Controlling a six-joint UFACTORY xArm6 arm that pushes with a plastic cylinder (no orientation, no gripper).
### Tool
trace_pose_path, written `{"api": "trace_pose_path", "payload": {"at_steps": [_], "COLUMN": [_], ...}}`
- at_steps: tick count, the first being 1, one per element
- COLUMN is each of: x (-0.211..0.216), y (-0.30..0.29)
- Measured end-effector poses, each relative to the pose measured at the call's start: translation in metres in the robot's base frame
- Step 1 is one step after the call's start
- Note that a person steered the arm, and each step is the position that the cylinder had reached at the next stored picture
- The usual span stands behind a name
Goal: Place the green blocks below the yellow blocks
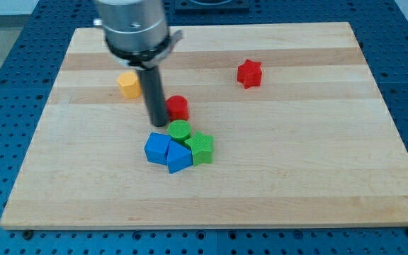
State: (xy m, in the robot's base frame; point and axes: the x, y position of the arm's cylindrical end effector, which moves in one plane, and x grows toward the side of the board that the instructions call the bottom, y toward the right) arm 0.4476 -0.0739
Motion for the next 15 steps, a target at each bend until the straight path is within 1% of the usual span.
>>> {"api": "trace_pose_path", "payload": {"at_steps": [2,3,4,5,6,8,9,10,12,15], "x": [-0.048,-0.062,-0.057,-0.037,-0.009,0.079,0.107,0.108,0.094,0.011], "y": [0.089,0.118,0.123,0.16,0.212,0.215,0.202,0.165,0.091,-0.007]}}
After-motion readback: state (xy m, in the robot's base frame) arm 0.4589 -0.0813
